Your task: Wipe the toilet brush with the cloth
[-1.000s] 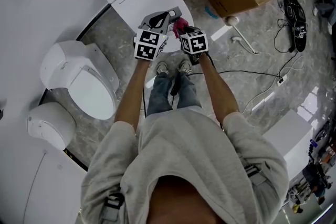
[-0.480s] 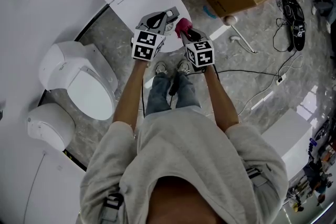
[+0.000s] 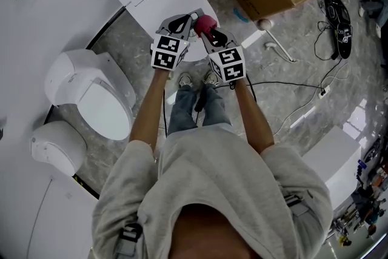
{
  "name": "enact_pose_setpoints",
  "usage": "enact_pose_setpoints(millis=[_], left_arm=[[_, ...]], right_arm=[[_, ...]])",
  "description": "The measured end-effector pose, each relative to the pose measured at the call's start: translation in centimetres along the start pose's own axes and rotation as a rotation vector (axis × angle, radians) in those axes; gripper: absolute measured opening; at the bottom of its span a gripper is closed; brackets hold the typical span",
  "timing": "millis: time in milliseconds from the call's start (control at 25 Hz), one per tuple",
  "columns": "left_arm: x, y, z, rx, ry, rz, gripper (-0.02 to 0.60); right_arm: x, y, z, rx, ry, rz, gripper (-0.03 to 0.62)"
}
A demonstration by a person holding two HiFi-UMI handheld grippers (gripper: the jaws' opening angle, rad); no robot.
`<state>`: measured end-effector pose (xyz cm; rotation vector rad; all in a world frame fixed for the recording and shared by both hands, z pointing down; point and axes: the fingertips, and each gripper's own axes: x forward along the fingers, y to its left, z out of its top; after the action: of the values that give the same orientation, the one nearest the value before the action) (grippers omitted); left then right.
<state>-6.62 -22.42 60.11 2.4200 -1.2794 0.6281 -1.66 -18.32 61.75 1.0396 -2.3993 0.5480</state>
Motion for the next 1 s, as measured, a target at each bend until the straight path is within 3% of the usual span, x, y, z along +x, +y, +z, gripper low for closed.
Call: enact_pose_setpoints(millis=[600, 1000], left_arm=[[0.1, 0.2, 0.1, 0.0, 0.0, -0.006, 0.018], [0.2, 0.5, 0.2, -0.009, -0.003, 0.001, 0.018]], right_arm=[[3.6, 0.9, -3.9, -0.013, 0.131, 0.042, 0.1], [4.2, 0.9, -4.2, -0.016, 0.141, 0.06, 0.1]])
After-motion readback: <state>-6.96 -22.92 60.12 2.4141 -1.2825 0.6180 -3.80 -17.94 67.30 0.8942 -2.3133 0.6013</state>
